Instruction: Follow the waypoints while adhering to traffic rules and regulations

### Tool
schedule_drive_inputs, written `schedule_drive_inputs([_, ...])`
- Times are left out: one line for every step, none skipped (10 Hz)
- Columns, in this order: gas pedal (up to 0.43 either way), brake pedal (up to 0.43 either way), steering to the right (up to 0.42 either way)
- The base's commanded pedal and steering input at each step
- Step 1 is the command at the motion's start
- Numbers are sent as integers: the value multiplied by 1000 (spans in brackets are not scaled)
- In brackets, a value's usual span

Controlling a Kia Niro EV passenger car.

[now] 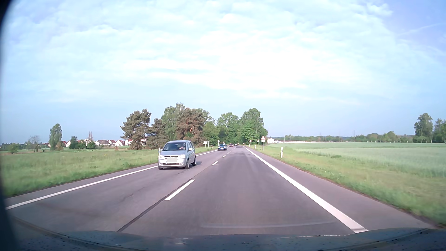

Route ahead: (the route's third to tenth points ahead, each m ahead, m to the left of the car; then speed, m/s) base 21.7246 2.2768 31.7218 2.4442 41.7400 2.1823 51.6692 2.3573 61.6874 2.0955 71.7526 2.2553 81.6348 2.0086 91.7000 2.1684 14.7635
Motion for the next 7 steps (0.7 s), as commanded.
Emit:
schedule_drive_inputs([0,0,-4])
schedule_drive_inputs([0,0,-3])
schedule_drive_inputs([0,0,-3])
schedule_drive_inputs([0,0,-3])
schedule_drive_inputs([0,0,-3])
schedule_drive_inputs([0,0,-4])
schedule_drive_inputs([0,0,-4])
